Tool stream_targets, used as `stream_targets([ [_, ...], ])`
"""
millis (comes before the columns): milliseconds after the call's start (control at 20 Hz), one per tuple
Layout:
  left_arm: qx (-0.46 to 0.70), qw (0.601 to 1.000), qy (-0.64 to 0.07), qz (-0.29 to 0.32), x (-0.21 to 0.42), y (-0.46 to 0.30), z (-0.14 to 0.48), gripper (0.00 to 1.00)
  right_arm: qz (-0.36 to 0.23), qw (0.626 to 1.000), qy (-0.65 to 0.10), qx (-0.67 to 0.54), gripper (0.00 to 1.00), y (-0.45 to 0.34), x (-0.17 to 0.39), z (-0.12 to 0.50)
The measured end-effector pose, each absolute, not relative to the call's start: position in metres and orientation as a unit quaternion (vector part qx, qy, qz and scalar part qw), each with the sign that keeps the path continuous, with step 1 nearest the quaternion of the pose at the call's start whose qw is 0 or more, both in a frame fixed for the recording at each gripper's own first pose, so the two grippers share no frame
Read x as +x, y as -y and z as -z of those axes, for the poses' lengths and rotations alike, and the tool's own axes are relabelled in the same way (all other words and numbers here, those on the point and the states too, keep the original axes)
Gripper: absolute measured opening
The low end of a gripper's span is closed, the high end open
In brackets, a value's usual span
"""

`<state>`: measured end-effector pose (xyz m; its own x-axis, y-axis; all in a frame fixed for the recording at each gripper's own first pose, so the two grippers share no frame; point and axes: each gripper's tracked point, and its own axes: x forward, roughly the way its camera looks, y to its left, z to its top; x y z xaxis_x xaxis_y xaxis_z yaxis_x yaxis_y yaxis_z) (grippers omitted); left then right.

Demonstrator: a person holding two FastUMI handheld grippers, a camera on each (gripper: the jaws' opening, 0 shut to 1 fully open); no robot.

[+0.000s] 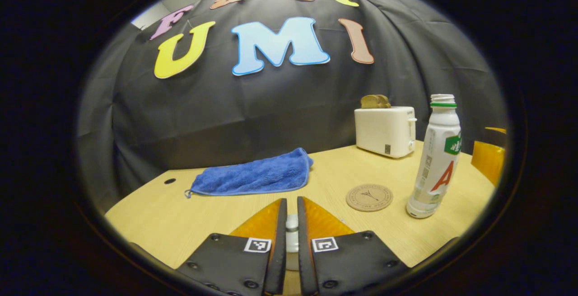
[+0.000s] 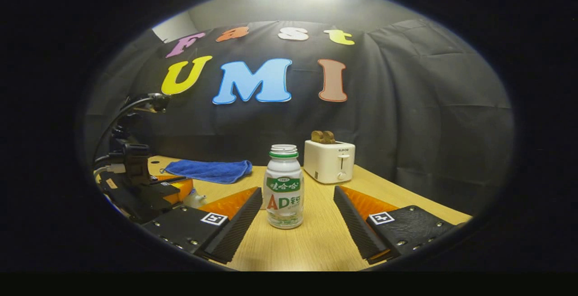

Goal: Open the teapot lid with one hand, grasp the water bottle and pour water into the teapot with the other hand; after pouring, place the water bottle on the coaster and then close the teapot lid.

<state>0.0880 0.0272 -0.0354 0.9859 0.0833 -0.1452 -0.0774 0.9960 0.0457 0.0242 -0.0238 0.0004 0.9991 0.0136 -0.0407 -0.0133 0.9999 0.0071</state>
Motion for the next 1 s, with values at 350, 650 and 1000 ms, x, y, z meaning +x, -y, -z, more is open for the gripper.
stream_targets([
  [350,-0.009,0.997,-0.075,-0.023,0.088,-0.03,0.034,0.17,-0.019,0.999,-0.046,0.008,0.98,0.02,0.042,0.017],
  [650,-0.052,0.997,-0.055,-0.007,0.079,-0.039,0.011,0.17,-0.026,0.998,-0.063,0.015,0.98,0.013,0.058,0.029],
  [1000,-0.061,0.998,-0.013,-0.018,0.045,-0.068,-0.028,0.17,-0.023,0.997,-0.071,0.012,0.98,0.005,0.08,0.035],
])
